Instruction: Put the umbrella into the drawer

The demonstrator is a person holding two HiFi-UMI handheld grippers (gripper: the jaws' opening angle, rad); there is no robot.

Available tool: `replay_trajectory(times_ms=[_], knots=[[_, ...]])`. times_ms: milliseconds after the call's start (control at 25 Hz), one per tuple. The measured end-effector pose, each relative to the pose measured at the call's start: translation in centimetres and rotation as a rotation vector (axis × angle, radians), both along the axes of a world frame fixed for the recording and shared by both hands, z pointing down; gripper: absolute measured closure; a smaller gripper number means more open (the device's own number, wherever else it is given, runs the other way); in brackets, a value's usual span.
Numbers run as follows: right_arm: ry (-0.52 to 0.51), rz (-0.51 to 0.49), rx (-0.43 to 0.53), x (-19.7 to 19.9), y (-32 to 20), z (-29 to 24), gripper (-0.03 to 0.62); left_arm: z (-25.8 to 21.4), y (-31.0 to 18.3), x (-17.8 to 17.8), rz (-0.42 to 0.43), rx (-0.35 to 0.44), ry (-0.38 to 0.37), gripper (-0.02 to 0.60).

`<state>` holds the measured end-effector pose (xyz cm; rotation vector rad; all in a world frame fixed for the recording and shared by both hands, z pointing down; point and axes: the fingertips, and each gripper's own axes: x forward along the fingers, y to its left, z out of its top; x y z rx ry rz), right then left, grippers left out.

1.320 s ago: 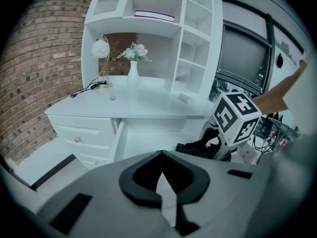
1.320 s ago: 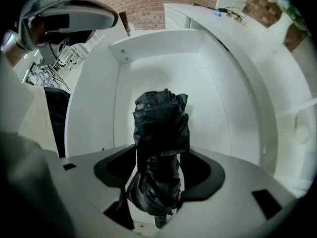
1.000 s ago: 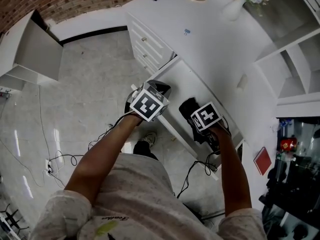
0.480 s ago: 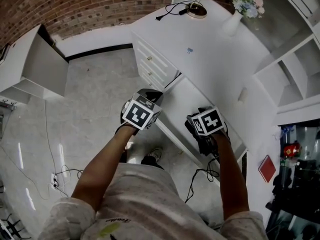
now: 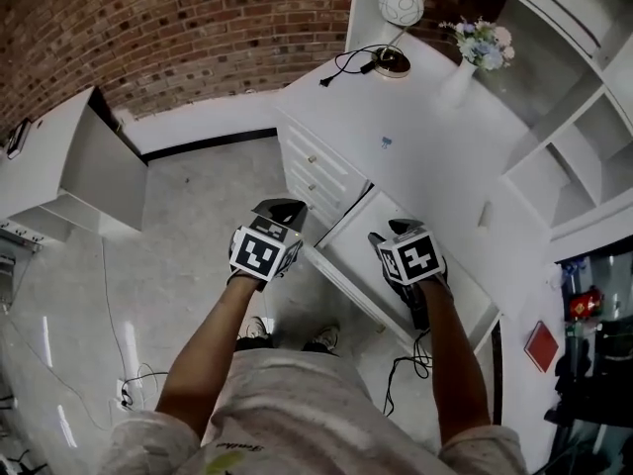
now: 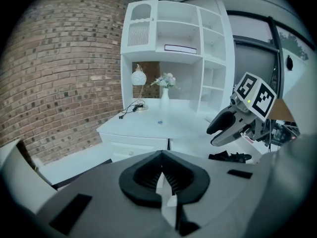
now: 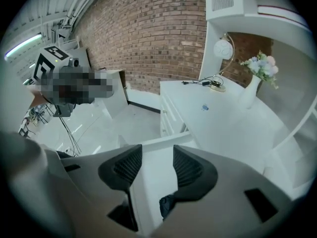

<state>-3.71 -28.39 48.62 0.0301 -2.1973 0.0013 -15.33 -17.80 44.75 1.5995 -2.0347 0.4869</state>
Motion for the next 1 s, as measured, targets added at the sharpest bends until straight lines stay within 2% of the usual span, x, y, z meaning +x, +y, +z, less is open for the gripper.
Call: replay_trajectory(times_ms=[240,680,800,880,1000], knots=[[-0.097,0.025,0.0,-3.1,2.2,-3.1,0.41,-2.6,2.4,-3.0,-0.037,0.04,-0.019,0.584],[-0.378,0.079,0.015,-9.0,7.4,-11.2,0.458,-7.4,5.9,-6.5,-0.044,0.121,-0.059,0.584],[-0.441,0.088,0.031,-10.1,8.7,-12.9,0.492,-9.0,6.6,-7.0,-0.039,0.149,-0.075,0.584],[-0.479,0.098,0.041,-10.7,9.4,-14.0,0.554,-10.1,7.1,-7.3,-0.034,0.172,-0.094,0.584],[-0.526,0.111,0.051,-11.4,10.4,-15.3,0.566,-11.3,7.9,-7.9,-0.034,0.199,-0.111,0.584]])
